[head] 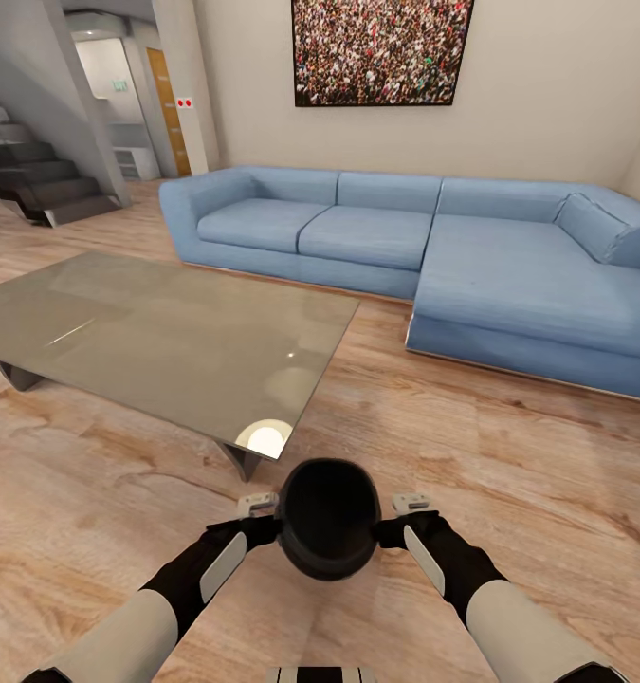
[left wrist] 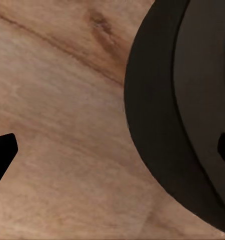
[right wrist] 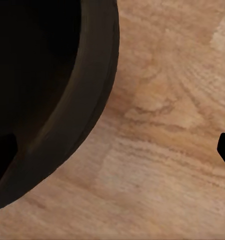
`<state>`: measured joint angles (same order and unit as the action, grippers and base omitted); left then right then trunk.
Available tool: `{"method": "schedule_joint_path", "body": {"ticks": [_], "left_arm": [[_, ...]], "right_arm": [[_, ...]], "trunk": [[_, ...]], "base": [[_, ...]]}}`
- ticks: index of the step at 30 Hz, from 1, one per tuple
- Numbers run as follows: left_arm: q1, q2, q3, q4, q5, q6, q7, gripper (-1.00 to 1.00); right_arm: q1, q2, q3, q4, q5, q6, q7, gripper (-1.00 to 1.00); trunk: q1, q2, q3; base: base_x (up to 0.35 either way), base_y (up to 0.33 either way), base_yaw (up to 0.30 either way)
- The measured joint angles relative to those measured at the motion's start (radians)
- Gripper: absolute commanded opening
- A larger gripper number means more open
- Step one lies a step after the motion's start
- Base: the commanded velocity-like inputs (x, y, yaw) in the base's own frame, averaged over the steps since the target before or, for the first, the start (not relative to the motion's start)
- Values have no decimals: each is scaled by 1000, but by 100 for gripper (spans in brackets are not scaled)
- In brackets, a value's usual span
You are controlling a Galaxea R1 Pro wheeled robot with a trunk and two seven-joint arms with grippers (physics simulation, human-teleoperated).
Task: Place each of the two pumpkins and all three candles from the living room inside a cabinet in the living room (use any cabinet), then make sure every cabinet is closed, and position the cauldron so it is next to a table in the living room.
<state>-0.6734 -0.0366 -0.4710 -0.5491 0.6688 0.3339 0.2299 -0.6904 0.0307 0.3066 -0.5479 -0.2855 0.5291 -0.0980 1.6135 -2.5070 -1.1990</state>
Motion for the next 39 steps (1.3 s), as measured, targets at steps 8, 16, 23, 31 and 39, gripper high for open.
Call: {"method": "schedule_joint_path", "body": {"ticks": [8,16,23,31,39], "left_arm": [[0,3,3,1,0,-9,-1,100],[1,3,2,0,0,-17,-1,100],[2,3,2,1,1,-50,-1,100],[2,4,0,14,2,-50,-1,100],[10,36,-5,247,4,-66,-1,100]], "right_arm": [[0,0,0,0,1,0,1,100],[0,-2,0,0,0,0,1,100],[0,-4,-2,0,-1,0,2,100],[0,-7,-2,6,-8,-1,3,100],[2,0,0,259,-8,-136,3,100]], "trunk": [[0,0,0],[0,0,0],[0,0,0],[-4,2,31],[-6,3,54]], "base": [[-251,0,0],[-109,0,0],[-1,0,0],[0,0,0],[0,0,0]]}}
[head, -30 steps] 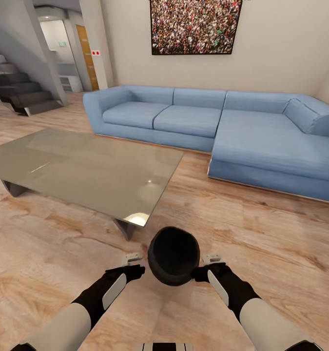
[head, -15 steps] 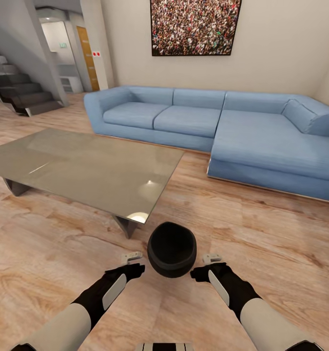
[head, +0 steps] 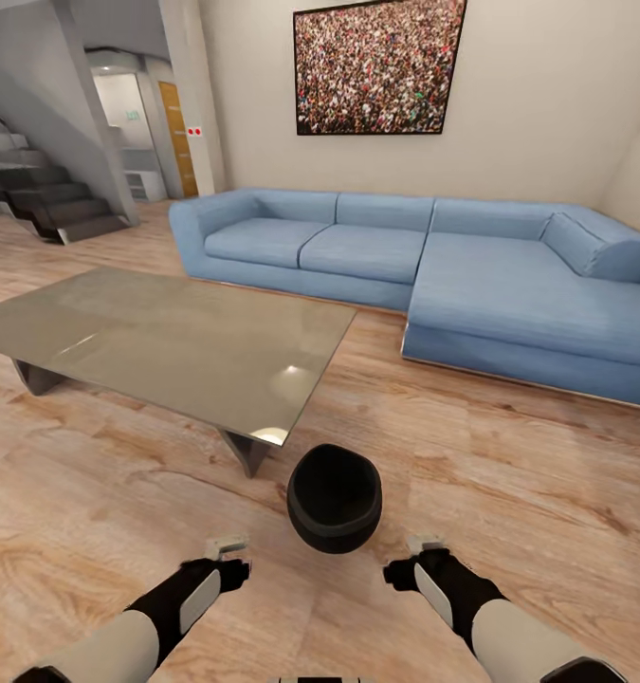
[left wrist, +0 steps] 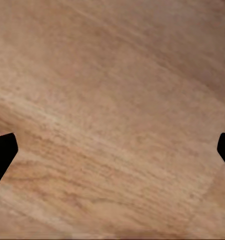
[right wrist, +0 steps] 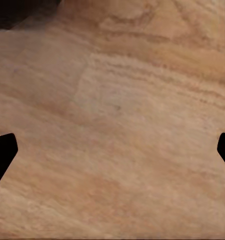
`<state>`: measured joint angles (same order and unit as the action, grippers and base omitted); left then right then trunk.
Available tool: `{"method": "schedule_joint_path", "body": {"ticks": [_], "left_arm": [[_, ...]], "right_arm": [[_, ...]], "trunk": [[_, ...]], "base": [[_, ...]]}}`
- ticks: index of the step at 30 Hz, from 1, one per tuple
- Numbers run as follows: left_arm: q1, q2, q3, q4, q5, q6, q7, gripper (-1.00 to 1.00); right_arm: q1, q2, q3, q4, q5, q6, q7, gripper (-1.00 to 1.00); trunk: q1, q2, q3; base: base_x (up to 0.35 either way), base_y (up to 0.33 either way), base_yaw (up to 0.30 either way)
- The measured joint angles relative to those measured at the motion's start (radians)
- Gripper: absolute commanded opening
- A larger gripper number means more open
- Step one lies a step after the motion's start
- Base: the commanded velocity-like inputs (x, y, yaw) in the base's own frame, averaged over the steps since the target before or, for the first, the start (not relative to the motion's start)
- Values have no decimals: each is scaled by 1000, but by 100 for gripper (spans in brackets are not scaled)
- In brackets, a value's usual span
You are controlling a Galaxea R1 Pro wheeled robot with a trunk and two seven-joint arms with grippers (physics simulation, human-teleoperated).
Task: Place each of the two pumpkins and all three candles from the living room inside a cabinet in the living room (use any cabinet), then make sure every cabinet is closed, and position the cauldron so it is next to a table in the living room.
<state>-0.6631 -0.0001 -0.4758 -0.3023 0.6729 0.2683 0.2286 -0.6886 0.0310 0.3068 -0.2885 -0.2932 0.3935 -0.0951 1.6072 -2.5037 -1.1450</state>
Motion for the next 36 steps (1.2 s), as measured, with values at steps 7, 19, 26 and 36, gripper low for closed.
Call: {"method": "schedule_joint_path", "body": {"ticks": [7,19,26,36], "left_arm": [[5,0,3,185,5,-38,0,100],[17,17,49,325,195,-99,-7,100],[26,18,49,351,209,-108,-8,100],[46,19,49,353,209,-115,-6,100]], "right_arm": [[1,-10,0,187,-1,-102,0,100],[116,-1,1,275,1,-341,5,100],[130,0,1,276,0,-355,10,100],[149,0,1,275,1,-360,11,100]], "trunk": [[-3,1,23],[-15,18,68],[-42,67,90],[-50,81,96]], "base": [[0,0,175],[0,0,286],[0,0,288],[0,0,288]]}}
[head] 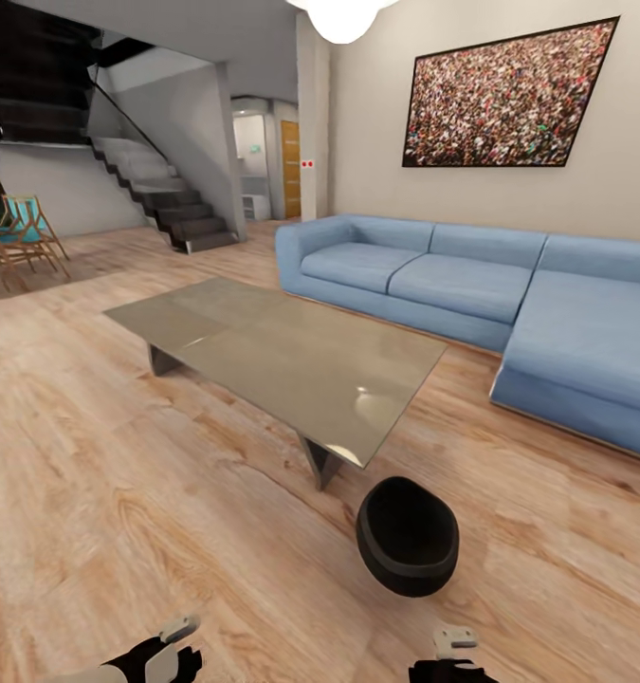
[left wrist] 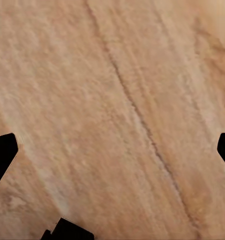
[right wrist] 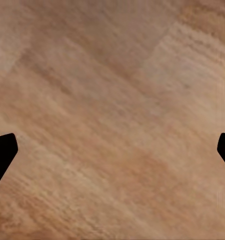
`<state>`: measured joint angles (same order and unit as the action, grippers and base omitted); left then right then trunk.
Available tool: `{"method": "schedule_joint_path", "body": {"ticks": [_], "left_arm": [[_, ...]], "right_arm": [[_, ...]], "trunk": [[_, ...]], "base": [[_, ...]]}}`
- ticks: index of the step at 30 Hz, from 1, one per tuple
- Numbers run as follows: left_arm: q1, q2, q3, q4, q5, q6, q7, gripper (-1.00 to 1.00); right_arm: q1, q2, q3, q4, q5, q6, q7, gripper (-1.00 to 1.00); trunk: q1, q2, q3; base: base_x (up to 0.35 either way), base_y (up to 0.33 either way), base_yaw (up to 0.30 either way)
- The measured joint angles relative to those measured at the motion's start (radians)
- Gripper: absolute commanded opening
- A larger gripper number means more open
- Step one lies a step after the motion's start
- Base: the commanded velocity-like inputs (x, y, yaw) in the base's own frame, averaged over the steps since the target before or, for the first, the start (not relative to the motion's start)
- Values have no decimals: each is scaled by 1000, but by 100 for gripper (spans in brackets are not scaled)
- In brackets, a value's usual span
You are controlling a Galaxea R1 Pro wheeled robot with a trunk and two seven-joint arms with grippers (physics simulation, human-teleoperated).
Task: Place each of the two pumpkins and all three candles from the living room inside a cabinet in the living room (use any cabinet), then make sure every cabinet is closed, and position the cauldron so it is next to a table in the living room.
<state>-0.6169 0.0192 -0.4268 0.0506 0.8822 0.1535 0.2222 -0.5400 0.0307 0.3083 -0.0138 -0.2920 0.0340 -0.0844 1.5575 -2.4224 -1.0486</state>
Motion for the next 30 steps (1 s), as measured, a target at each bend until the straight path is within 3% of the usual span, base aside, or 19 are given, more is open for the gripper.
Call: {"method": "schedule_joint_path", "body": {"ticks": [30], "left_arm": [[9,-2,-1,0,0,-13,-3,100]], "right_arm": [[4,2,0,2,-3,0,-2,100]], "trunk": [[0,0,-14]], "base": [[0,0,268]]}}
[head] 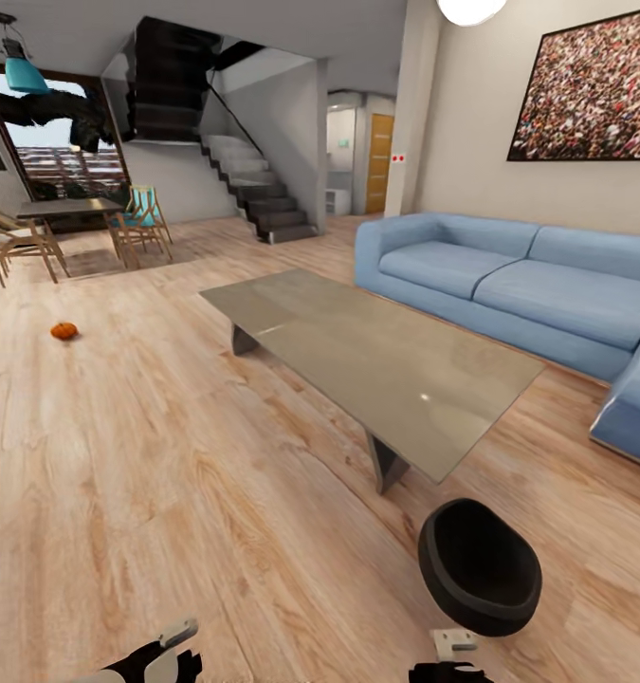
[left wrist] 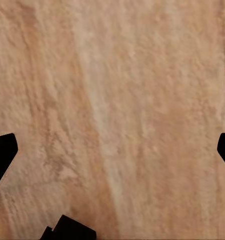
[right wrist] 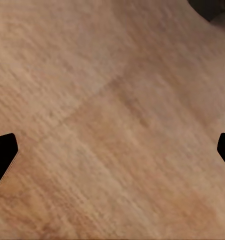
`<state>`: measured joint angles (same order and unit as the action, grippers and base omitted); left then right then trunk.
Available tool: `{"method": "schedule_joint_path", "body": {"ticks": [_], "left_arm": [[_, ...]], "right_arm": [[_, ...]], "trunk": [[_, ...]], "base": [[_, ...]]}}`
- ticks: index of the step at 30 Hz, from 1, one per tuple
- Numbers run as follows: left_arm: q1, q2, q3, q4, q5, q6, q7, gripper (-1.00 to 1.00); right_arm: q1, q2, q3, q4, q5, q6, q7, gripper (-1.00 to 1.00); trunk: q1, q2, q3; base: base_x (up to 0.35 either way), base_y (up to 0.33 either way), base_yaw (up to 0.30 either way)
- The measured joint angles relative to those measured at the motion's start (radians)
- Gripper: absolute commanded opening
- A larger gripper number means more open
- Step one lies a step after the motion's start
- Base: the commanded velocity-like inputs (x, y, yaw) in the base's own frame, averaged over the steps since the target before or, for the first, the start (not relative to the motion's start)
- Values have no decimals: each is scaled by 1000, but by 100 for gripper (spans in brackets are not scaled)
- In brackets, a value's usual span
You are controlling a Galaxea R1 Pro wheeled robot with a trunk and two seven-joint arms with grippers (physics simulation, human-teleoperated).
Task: Place each of the two pumpkins and all three candles from the living room inside a cabinet in the living room (use any cabinet), then make sure every cabinet is closed, and position the cauldron so it is next to a table in the living room.
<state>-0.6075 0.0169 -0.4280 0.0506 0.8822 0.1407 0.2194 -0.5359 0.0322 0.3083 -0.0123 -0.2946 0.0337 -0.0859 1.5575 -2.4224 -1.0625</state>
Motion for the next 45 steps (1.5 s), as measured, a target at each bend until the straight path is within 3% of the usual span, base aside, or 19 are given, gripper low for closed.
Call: {"method": "schedule_joint_path", "body": {"ticks": [45], "left_arm": [[5,0,0,0,1,-10,0,100]], "right_arm": [[0,-3,-2,0,4,-2,0,100]], "trunk": [[0,0,-46]], "base": [[0,0,224]]}}
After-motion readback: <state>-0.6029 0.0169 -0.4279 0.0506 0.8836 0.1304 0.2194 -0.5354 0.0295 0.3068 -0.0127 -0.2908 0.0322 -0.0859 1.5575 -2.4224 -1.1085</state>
